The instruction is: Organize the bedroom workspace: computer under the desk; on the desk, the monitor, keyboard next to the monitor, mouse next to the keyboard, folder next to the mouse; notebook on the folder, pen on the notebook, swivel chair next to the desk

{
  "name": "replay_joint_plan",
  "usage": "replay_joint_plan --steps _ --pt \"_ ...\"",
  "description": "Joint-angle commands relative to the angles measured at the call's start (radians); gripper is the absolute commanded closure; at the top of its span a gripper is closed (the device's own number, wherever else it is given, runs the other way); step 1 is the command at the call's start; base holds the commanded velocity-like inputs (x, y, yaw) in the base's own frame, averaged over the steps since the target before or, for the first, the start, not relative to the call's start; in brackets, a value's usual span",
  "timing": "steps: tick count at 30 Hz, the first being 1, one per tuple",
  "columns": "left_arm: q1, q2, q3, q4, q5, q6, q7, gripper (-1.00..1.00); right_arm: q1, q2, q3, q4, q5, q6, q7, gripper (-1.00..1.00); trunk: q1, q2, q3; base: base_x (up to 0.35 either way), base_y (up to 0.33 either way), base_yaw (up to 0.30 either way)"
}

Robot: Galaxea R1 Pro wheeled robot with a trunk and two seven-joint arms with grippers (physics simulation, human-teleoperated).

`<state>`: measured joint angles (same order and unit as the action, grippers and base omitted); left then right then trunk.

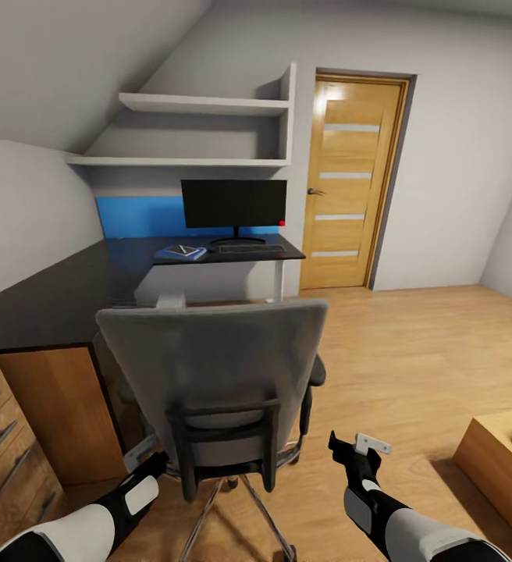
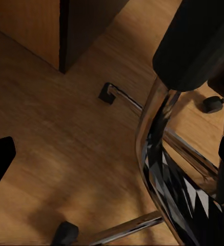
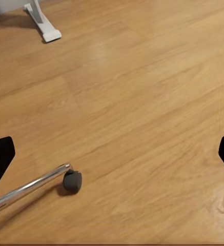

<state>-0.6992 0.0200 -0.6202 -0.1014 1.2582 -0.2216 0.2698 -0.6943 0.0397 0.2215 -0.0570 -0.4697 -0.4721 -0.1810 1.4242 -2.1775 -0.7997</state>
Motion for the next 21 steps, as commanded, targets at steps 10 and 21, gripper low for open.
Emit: replay_joint_plan --steps 10,21 --pt "0.0 0.0 -0.012 -0.004 0.004 -0.001 0.005 -1.0 -0.001 0.002 0.009 0.002 -0.006 -0.002 -0.005 -1.0 -0.001 0.0 -0.001 -0.025 -0.008 0.0" --pt "0.0 -0.002 -0.113 -0.004 0.005 -0.001 -0.104 -1.0 0.0 0.002 0.009 0.001 -0.006 -0.002 -0.005 -1.0 -0.001 0.0 -0.001 0.0 0.0 0.0"
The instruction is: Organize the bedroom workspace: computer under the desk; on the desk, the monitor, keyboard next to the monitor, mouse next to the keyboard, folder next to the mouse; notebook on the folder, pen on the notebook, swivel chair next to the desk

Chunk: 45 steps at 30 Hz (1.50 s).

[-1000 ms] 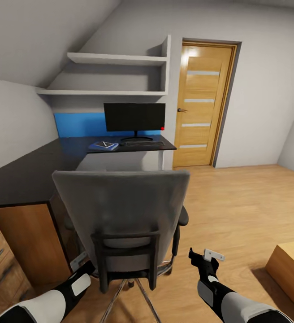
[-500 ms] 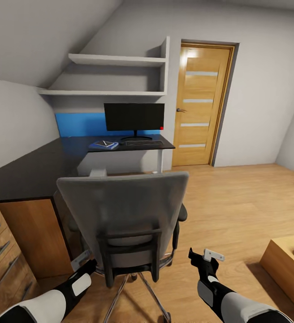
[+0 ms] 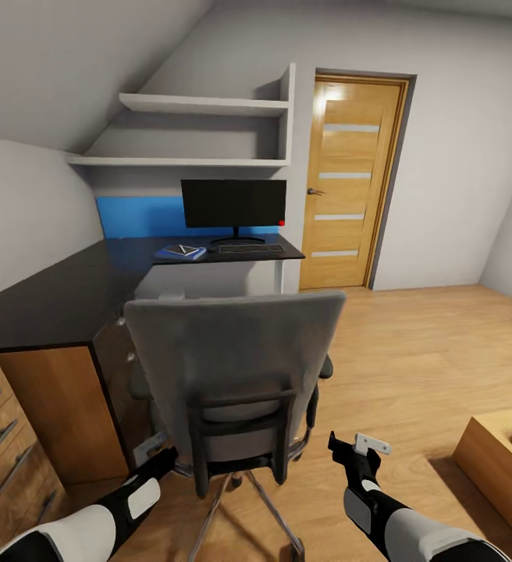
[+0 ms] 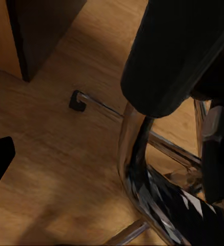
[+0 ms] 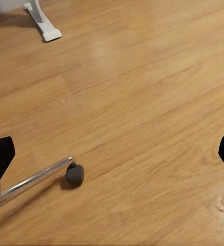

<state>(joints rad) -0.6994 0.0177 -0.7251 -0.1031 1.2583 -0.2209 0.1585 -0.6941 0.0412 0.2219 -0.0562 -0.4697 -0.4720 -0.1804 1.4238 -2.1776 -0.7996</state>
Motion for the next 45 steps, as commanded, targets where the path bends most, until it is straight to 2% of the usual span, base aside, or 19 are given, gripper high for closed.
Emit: replay_joint_plan --steps 1,11,30,33,35,37,45 --pt "0.0 0.001 -0.013 -0.003 0.005 -0.001 -0.005 -1.0 -0.001 0.0 0.009 0.0 -0.006 -0.002 -0.005 -1.0 0.0 0.0 -0.001 0.0 0.0 0.0" --pt "0.0 0.001 -0.016 -0.003 0.006 0.0 -0.013 -1.0 -0.001 0.002 0.008 -0.001 -0.006 -0.002 -0.005 -1.0 0.0 0.0 -0.001 -0.035 0.0 0.0" --pt "0.0 0.001 -0.016 -0.003 0.006 0.0 -0.013 -1.0 -0.001 0.003 0.011 0.0 -0.005 -0.002 -0.005 -1.0 0.0 0.0 -0.001 -0.26 0.0 0.0" --pt "0.0 0.002 -0.015 -0.003 0.007 0.0 -0.013 -1.0 -0.001 0.016 0.014 0.0 0.01 -0.002 -0.005 -1.0 0.0 0.0 -0.001 -0.119 0.0 0.0" --pt "0.0 0.003 -0.014 -0.003 0.009 0.0 -0.012 -1.0 -0.001 0.026 0.014 0.0 0.04 -0.003 -0.006 -1.0 0.0 0.0 -0.001 -0.041 0.0 0.0" --pt "0.0 0.005 -0.013 -0.003 0.01 0.0 -0.012 -1.0 -0.001 0.03 0.014 0.001 0.051 -0.003 -0.006 -1.0 0.0 0.0 -0.001 -0.021 0.0 0.019" --pt "0.0 0.008 -0.009 0.001 0.016 0.0 -0.007 -1.0 -0.001 0.058 0.014 0.004 0.065 -0.004 -0.007 -1.0 0.0 0.0 -0.001 -0.004 0.0 0.181"
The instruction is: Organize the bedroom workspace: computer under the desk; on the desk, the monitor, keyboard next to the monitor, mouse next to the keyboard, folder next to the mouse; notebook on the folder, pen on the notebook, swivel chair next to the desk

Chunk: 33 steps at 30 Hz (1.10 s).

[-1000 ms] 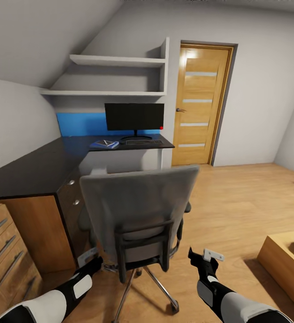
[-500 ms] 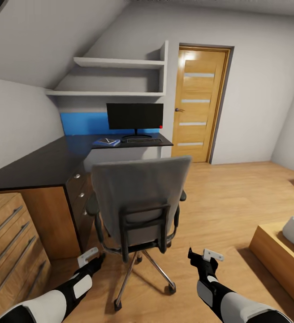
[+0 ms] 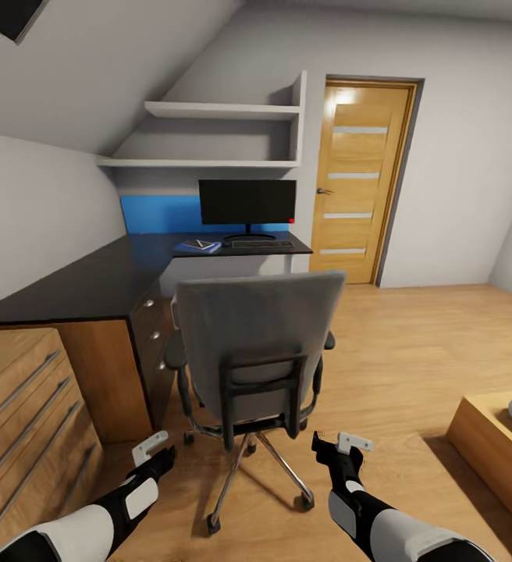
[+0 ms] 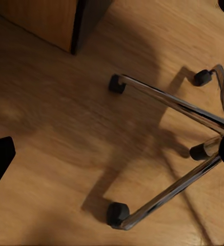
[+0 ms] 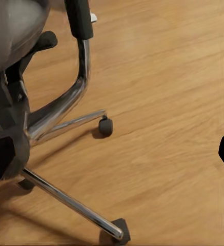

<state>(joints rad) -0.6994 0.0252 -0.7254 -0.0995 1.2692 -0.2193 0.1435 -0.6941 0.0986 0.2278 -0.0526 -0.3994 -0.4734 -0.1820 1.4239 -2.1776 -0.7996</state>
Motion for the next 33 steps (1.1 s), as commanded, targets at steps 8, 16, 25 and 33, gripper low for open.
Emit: replay_joint_plan --steps 8,16,25,33 --pt "0.0 0.001 -0.008 -0.002 0.006 -0.002 0.008 -1.0 -0.001 0.007 0.009 0.002 -0.004 -0.002 -0.005 -1.0 0.0 0.0 -0.001 0.0 0.0 0.262" --pt "0.0 0.001 -0.009 -0.002 0.006 -0.002 0.008 -1.0 -0.001 0.007 0.01 0.002 -0.004 -0.002 -0.004 -1.0 0.0 0.0 -0.001 0.0 0.0 0.266" --pt "0.0 -0.001 -0.011 -0.002 0.004 -0.002 0.008 -1.0 -0.001 0.007 0.01 0.002 -0.004 -0.002 -0.005 -1.0 0.0 0.0 -0.001 0.0 0.0 0.266" --pt "0.0 -0.002 -0.011 -0.002 0.004 -0.003 0.009 -1.0 0.0 0.007 0.01 0.002 -0.004 -0.002 -0.005 -1.0 0.0 0.0 -0.001 0.0 0.0 0.267"
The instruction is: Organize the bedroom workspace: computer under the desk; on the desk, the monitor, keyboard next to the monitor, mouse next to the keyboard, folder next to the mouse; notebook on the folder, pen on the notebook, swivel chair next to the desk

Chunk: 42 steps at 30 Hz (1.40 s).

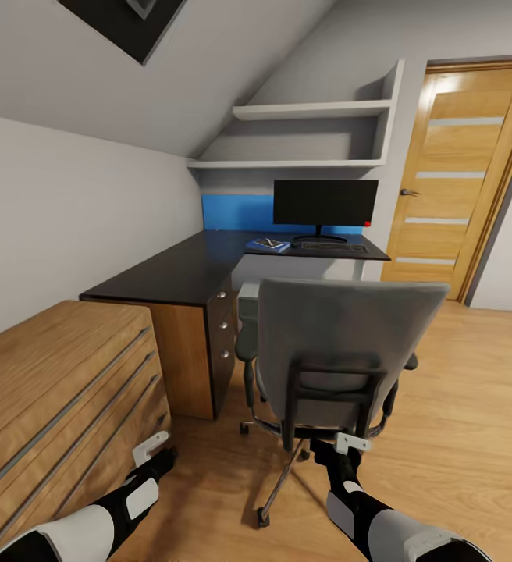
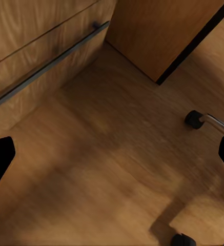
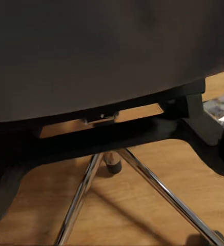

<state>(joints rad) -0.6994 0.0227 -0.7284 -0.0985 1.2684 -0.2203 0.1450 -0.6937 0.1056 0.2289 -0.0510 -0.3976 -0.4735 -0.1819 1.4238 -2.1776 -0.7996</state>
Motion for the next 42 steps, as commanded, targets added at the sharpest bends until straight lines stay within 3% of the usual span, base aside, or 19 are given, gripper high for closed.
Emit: replay_joint_plan --steps 1,8,11,16,21,25,26,42 --pt "0.0 0.001 -0.009 -0.003 0.005 -0.002 0.008 -1.0 -0.001 0.0 0.009 0.0 -0.005 -0.002 -0.005 -1.0 0.0 0.0 -0.001 0.0 0.0 0.267" --pt "0.0 -0.004 -0.012 -0.003 0.002 -0.002 0.008 -1.0 -0.001 0.0 0.009 0.0 0.019 -0.002 -0.005 -1.0 0.0 0.0 -0.001 0.0 0.0 0.267" --pt "0.0 -0.021 -0.017 -0.003 -0.004 -0.001 0.004 -1.0 -0.001 0.0 0.009 0.0 0.021 -0.002 -0.005 -1.0 0.0 0.0 -0.001 0.0 0.0 0.265" --pt "0.0 -0.059 -0.059 -0.003 -0.102 0.002 0.003 -1.0 -0.001 -0.001 0.007 -0.002 0.021 -0.002 -0.005 -1.0 0.0 0.0 -0.001 0.0 0.0 0.081" --pt "0.0 -0.101 -0.068 -0.003 -0.187 0.002 0.0 -1.0 -0.001 -0.001 0.007 -0.003 0.022 -0.002 -0.005 -1.0 0.0 0.0 -0.001 0.0 0.0 0.009" --pt "0.0 -0.118 -0.069 -0.002 -0.24 0.002 -0.001 -1.0 -0.001 0.0 0.007 -0.003 0.022 -0.002 -0.005 -1.0 0.0 0.0 -0.001 0.0 0.0 0.001" --pt "0.0 -0.125 -0.069 -0.001 -0.273 0.003 -0.001 -1.0 -0.001 0.0 0.007 -0.003 0.022 -0.002 -0.005 -1.0 0.0 0.0 -0.001 0.0 0.0 0.0" --pt "0.0 -0.129 -0.069 -0.001 -0.285 0.007 -0.001 -1.0 -0.001 -0.001 0.007 -0.001 0.022 -0.002 -0.005 -1.0 0.0 0.0 -0.001 -0.094 0.0 0.0"
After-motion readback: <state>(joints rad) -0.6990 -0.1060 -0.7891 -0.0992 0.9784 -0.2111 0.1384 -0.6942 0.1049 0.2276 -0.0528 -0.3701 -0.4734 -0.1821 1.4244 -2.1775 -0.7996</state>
